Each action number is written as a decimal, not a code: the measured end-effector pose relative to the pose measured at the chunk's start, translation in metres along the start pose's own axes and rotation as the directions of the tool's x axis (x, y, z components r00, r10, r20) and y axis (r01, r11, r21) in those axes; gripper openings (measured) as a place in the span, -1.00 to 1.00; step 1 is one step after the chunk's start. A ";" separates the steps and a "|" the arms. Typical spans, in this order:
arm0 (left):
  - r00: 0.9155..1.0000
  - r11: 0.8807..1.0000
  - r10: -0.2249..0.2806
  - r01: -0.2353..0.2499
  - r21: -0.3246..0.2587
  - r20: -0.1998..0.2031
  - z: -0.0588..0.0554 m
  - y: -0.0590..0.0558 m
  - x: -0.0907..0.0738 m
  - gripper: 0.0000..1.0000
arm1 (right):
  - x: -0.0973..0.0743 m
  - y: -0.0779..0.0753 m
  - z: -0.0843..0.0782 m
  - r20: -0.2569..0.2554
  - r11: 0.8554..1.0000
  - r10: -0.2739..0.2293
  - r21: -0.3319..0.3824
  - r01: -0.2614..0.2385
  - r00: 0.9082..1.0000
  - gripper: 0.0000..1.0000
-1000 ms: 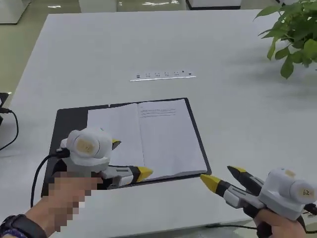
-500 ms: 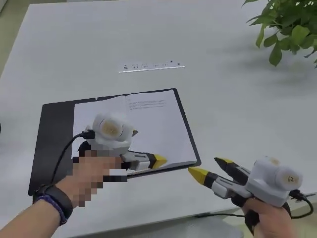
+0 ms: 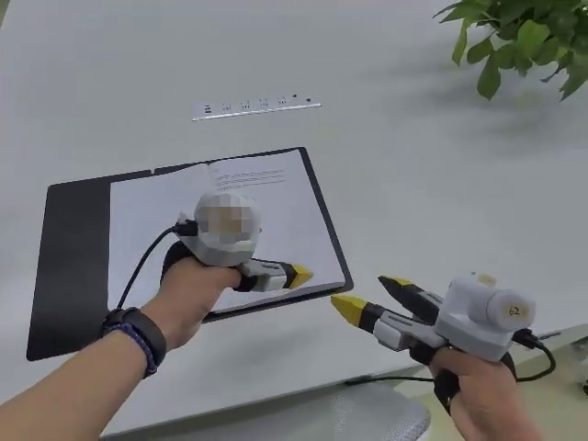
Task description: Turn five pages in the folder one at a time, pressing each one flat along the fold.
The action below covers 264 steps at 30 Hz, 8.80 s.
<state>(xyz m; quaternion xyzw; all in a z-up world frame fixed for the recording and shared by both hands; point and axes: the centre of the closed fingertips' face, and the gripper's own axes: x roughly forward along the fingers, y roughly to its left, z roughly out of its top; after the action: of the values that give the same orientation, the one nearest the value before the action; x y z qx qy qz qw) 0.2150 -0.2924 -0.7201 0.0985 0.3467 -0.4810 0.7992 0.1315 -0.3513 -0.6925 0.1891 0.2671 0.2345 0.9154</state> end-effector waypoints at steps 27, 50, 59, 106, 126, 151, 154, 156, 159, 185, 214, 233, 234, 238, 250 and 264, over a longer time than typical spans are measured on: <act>0.988 0.990 0.098 -0.084 0.115 -0.117 -0.033 0.012 0.060 0.36 | 0.007 -0.005 -0.011 -0.067 1.000 0.028 0.008 -0.027 0.997 0.22; 0.997 0.997 0.069 -0.069 -0.022 -0.027 -0.031 0.020 0.050 0.08 | 0.067 -0.022 0.022 0.004 0.994 0.069 0.086 -0.069 0.998 0.11; 0.997 0.996 0.072 -0.072 -0.052 -0.007 -0.033 0.022 0.046 -0.01 | 0.096 -0.029 0.029 0.010 0.986 0.089 0.137 -0.090 0.996 0.07; 0.984 0.984 0.164 -0.159 -0.078 0.066 -0.033 0.011 -0.058 0.34 | 0.111 0.008 0.031 0.028 0.964 0.153 0.214 -0.155 0.988 -1.00; 0.962 0.962 0.258 -0.248 -0.113 0.087 -0.047 0.033 -0.116 0.35 | 0.125 0.041 0.034 0.020 0.963 0.181 0.201 -0.181 0.983 -1.00; 0.928 0.923 0.356 -0.331 -0.195 0.112 -0.075 0.063 -0.171 0.36 | 0.160 0.100 0.024 -0.032 0.952 0.261 0.177 -0.251 0.965 -1.00; 0.923 0.917 0.368 -0.340 -0.207 0.114 -0.079 0.068 -0.177 0.37 | 0.164 0.106 0.023 -0.038 0.949 0.271 0.178 -0.261 0.962 -1.00; 0.920 0.914 0.374 -0.346 -0.213 0.112 -0.081 0.069 -0.181 0.37 | 0.167 0.111 0.021 -0.045 0.948 0.278 0.175 -0.266 0.960 -1.00; 0.917 0.909 0.383 -0.353 -0.221 0.111 -0.086 0.071 -0.187 0.37 | 0.170 0.117 0.019 -0.051 0.946 0.285 0.175 -0.272 0.957 -1.00; 0.898 0.888 0.423 -0.386 -0.249 0.119 -0.106 0.082 -0.223 0.41 | 0.208 0.169 -0.002 -0.122 0.926 0.350 0.193 -0.324 0.929 -1.00; 0.860 0.832 0.494 -0.425 -0.356 0.130 -0.124 0.100 -0.252 0.40 | 0.254 0.212 -0.053 -0.229 0.905 0.399 0.258 -0.340 0.888 -1.00; 0.858 0.829 0.494 -0.418 -0.373 0.137 -0.116 0.105 -0.251 0.40 | 0.281 0.200 -0.082 -0.283 0.914 0.352 0.311 -0.261 0.892 -1.00; 0.858 0.828 0.495 -0.418 -0.374 0.137 -0.116 0.105 -0.251 0.40 | 0.282 0.199 -0.084 -0.287 0.916 0.348 0.307 -0.258 0.892 -1.00; 0.859 0.826 0.495 -0.419 -0.377 0.130 -0.119 0.105 -0.250 0.39 | 0.288 0.190 -0.094 -0.311 0.928 0.308 0.306 -0.212 0.899 -1.00; 0.855 0.821 0.502 -0.425 -0.381 0.128 -0.120 0.108 -0.252 0.36 | 0.289 0.196 -0.097 -0.296 0.917 0.302 0.349 -0.191 0.906 -0.87; 0.835 0.791 0.533 -0.434 -0.430 0.136 -0.132 0.117 -0.260 0.19 | 0.275 0.218 -0.091 -0.282 0.899 0.385 0.330 -0.288 0.879 -0.33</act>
<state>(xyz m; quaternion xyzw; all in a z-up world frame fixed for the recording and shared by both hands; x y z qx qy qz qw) 0.1751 0.0156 -0.6697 -0.0346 0.2928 -0.1900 0.9365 0.2133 -0.0069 -0.7718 0.3163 0.4138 0.3807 0.7640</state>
